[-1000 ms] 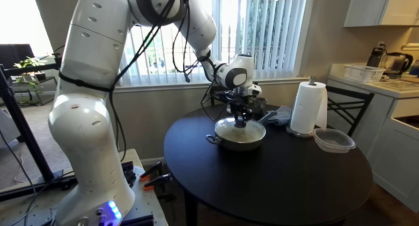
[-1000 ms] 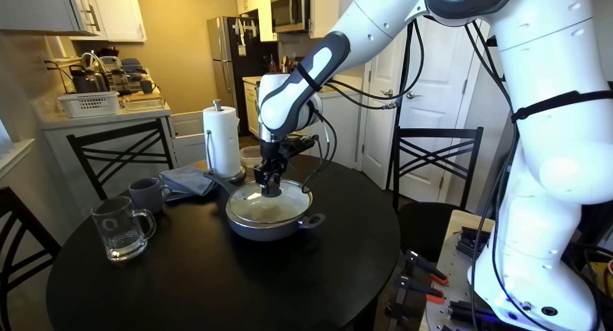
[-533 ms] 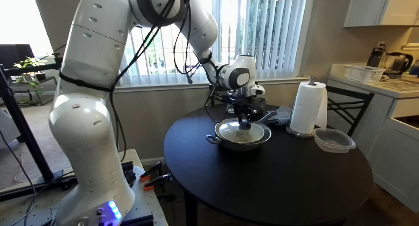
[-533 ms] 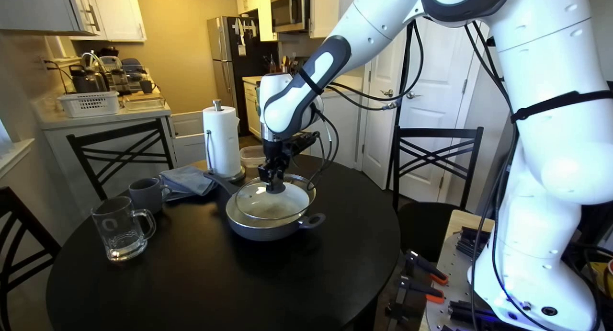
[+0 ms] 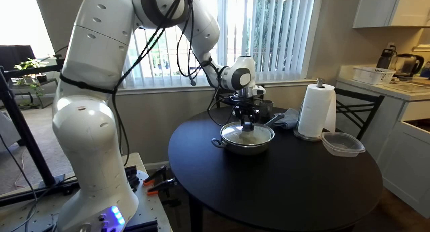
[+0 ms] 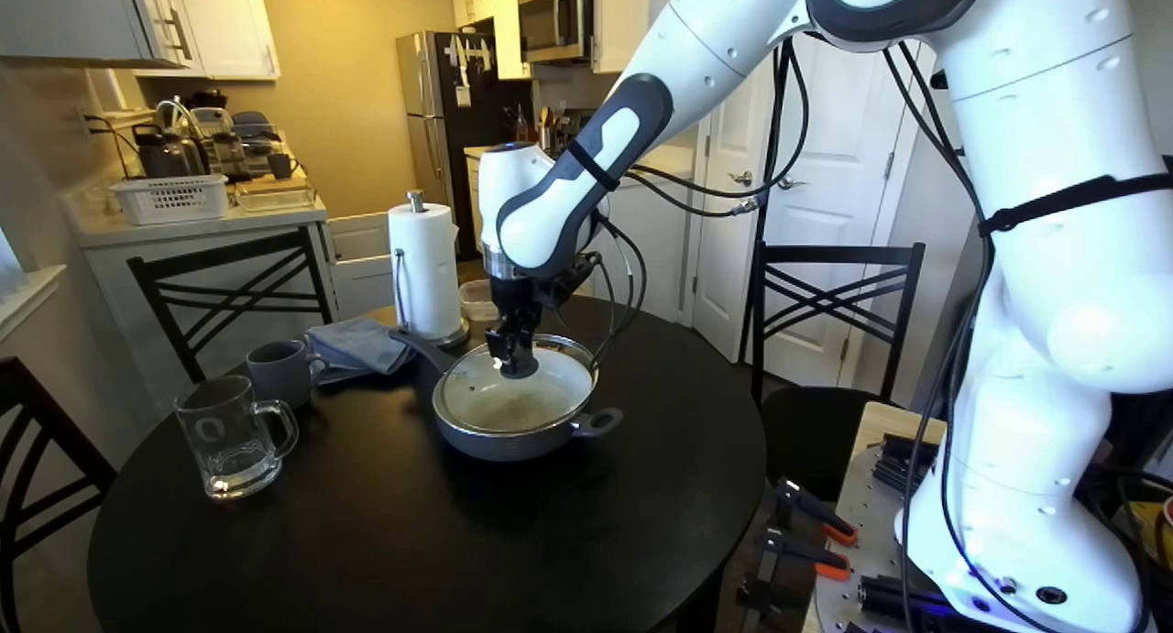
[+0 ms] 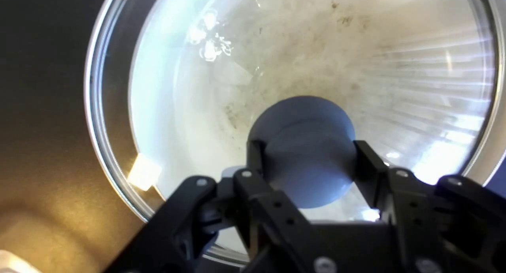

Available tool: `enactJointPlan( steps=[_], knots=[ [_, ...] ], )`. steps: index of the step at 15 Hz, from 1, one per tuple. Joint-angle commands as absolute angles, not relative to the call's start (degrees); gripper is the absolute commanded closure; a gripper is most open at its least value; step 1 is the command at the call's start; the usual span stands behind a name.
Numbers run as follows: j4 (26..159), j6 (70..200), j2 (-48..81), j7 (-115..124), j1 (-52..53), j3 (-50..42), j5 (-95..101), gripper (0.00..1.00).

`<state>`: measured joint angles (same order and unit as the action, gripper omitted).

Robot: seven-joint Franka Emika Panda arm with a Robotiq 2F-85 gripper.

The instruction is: Pick up the lid and place it on the pan

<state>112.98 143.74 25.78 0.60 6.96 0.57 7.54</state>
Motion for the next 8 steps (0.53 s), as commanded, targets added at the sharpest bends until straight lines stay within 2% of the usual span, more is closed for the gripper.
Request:
enactJointPlan(
  steps=[1,8],
  knots=[
    [112.9,144.2,24.9,1.4,7.8,0.8,8.9,0.67],
    [113.0,144.4,25.5,0.1,5.4,1.5,5.0,0.67]
  ],
)
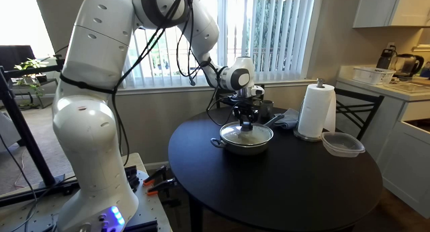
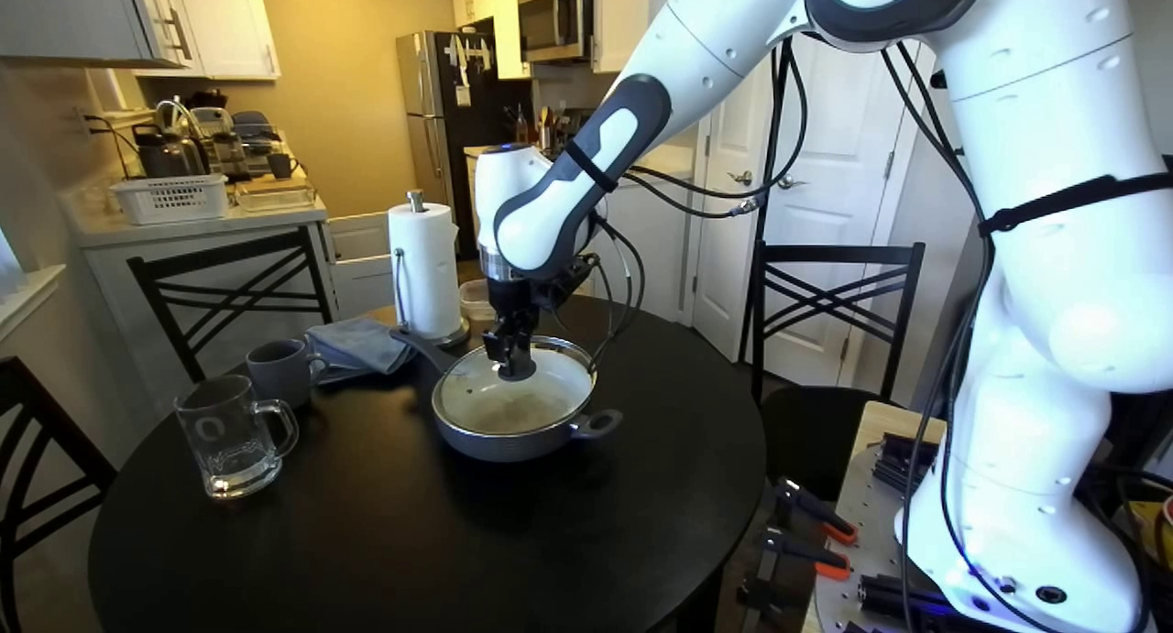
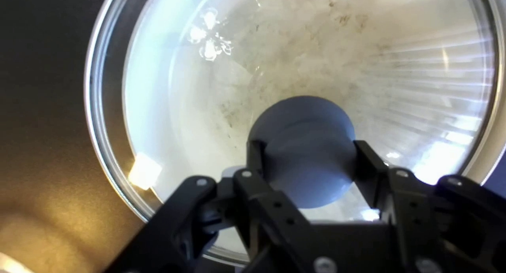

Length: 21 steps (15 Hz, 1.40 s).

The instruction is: Pick up the lid and place it on the pan

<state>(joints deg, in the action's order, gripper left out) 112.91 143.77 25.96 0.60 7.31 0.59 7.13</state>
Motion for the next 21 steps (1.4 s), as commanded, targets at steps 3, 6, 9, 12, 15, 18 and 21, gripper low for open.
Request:
enactJointPlan(
  steps=[3,6,9,12,15,18,21],
  knots=[
    [112.8,144.4,25.6,0.1,4.7,1.5,4.0,0.67],
    [112.6,144.4,25.7,-0.1,4.2,1.8,2.7,0.67],
    [112.4,144.4,25.7,-0.3,4.1,2.2,2.0,0.67],
    [112.2,144.2,25.8,-0.4,4.3,2.5,1.7,0.67],
    [112.2,144.2,25.8,-0.7,4.2,2.9,1.1,0.67],
    [112.4,144.3,25.7,-0.7,4.1,3.0,0.9,0.67],
    [112.5,144.2,25.7,0.0,4.4,2.5,1.6,0.52]
  ],
)
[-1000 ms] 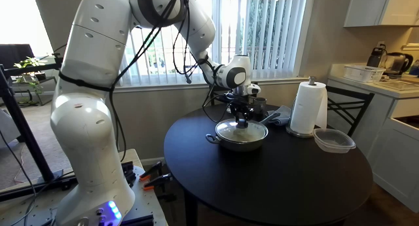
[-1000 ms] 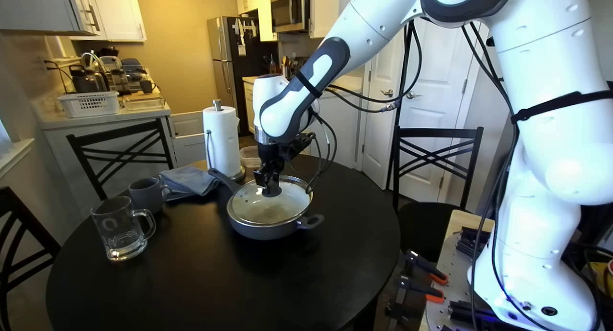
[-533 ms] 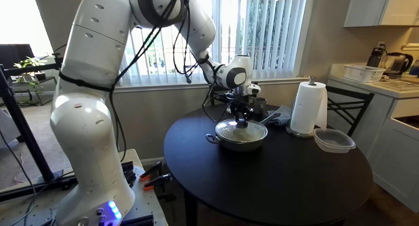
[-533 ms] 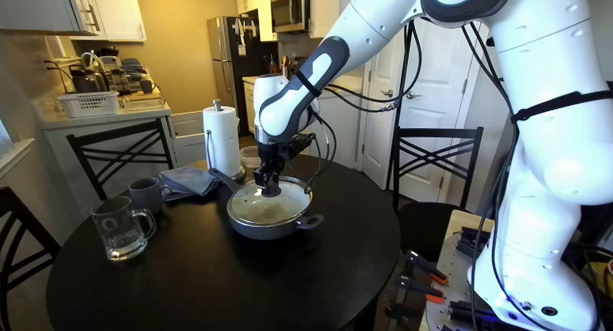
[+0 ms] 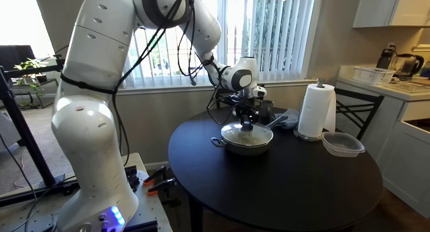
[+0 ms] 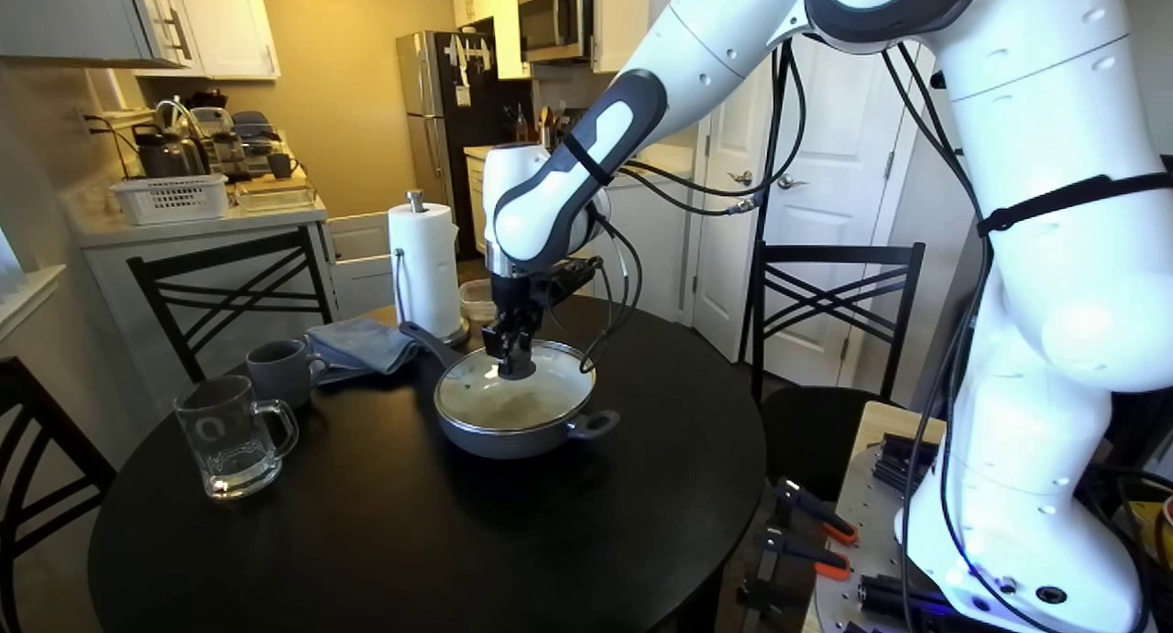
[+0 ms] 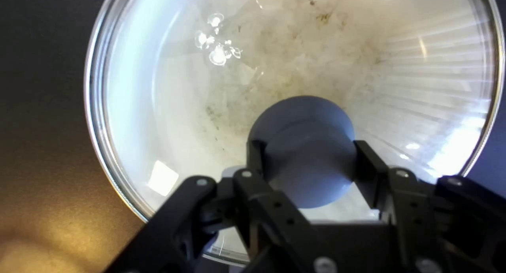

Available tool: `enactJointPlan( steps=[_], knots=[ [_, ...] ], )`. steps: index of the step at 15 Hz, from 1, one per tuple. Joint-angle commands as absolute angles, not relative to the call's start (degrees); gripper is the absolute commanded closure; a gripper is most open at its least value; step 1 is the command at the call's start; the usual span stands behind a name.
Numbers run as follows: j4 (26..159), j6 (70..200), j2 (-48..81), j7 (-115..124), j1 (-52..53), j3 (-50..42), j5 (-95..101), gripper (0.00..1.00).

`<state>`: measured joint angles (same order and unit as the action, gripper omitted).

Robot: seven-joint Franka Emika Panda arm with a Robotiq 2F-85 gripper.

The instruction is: Pick up the lid and place it on the pan

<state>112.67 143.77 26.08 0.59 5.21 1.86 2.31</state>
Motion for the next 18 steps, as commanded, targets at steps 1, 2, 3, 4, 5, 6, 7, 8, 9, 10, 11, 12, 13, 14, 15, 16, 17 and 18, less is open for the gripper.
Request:
enactJointPlan(
  steps=[1,2,3,4,5,6,7,8,9,10,11,12,13,14,15,16,17,18],
  knots=[
    [112.5,144.2,25.7,-0.1,4.3,2.5,1.4,0.17],
    [112.6,144.1,25.7,0.0,4.3,2.5,1.4,0.16],
    [112.5,144.2,25.6,0.0,4.3,2.5,1.4,0.10],
    [112.4,144.2,25.6,0.1,4.2,2.5,1.2,0.05],
    [112.3,144.1,25.5,0.0,4.0,2.7,0.8,0.01],
    [112.1,144.1,25.5,-0.2,3.8,2.9,0.3,0.00],
    [111.9,144.0,25.4,-0.5,3.4,3.4,-0.8,0.00],
    [111.8,144.1,25.4,-0.4,3.4,3.4,-1.2,0.00],
    [111.6,144.0,25.3,-0.1,3.4,3.3,-1.5,0.00],
    [111.5,144.0,25.2,0.7,3.8,2.8,-0.9,0.00],
    [111.3,143.8,25.2,1.1,3.9,2.5,-0.6,0.00],
    [111.3,143.5,25.2,2.3,4.5,1.6,0.4,0.00],
    [111.3,143.5,25.1,3.3,4.9,1.1,1.0,0.00],
    [111.3,143.3,25.0,4.2,5.1,0.6,1.4,0.00],
    [111.3,143.3,25.0,5.5,5.6,-0.1,2.2,0.00],
    [110.6,143.7,26.0,2.7,4.4,1.2,0.8,0.00],
    [110.6,143.7,26.0,3.3,4.5,0.9,1.1,0.00],
    [110.6,143.7,26.0,3.5,4.5,0.8,1.2,0.00]
  ],
)
